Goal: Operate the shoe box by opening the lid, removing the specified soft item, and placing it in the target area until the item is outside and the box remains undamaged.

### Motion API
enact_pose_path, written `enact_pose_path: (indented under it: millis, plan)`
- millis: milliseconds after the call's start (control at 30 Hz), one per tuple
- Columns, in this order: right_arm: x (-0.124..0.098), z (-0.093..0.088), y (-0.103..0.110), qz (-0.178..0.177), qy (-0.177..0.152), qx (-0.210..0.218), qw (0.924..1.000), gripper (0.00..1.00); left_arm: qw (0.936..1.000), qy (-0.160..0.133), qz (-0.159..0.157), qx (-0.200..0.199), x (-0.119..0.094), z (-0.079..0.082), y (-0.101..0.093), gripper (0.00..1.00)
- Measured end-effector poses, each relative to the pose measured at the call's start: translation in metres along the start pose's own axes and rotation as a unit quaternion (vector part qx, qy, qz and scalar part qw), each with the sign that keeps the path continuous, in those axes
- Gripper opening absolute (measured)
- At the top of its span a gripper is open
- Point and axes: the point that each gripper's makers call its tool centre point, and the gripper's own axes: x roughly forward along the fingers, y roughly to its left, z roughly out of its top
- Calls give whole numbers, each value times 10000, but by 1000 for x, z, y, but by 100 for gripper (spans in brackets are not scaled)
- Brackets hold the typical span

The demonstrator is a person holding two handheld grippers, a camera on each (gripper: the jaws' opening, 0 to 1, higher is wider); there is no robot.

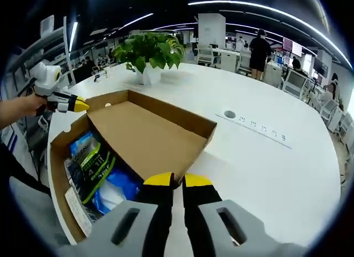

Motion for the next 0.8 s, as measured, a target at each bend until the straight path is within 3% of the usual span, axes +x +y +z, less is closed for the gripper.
enact_pose_path:
  millis: [533,733,800]
  plan:
    - [4,-1,-1,124,202,97,9997,6,9998,174,45,-1,4,-3,-1,0]
    - [0,-3,2,192,199,-161,9995,8,9998,186,64,-37,2,-4,-2,0]
    - [-4,-5,2,172,210,-212,9994,8,9995,319,39,-19,0,-9,-5,1]
